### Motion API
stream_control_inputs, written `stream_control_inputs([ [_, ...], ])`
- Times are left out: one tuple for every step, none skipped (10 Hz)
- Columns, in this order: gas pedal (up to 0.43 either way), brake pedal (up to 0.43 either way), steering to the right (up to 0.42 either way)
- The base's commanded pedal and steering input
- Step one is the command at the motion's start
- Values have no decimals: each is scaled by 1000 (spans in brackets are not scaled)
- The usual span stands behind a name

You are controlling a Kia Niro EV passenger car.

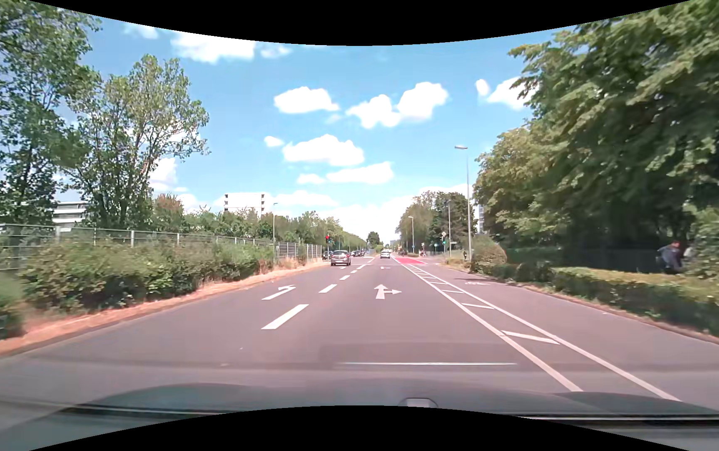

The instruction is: Follow the waypoints while adhering to traffic rules and regulations

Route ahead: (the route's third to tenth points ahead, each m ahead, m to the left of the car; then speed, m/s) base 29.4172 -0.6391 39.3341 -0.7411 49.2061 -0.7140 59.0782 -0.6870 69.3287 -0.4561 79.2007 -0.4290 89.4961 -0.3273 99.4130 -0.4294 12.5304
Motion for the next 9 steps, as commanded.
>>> stream_control_inputs([
  [209,0,-4],
  [197,0,-3],
  [197,0,-4],
  [197,0,-3],
  [197,0,-3],
  [177,0,-4],
  [169,0,-3],
  [150,0,-4],
  [138,0,-4],
])
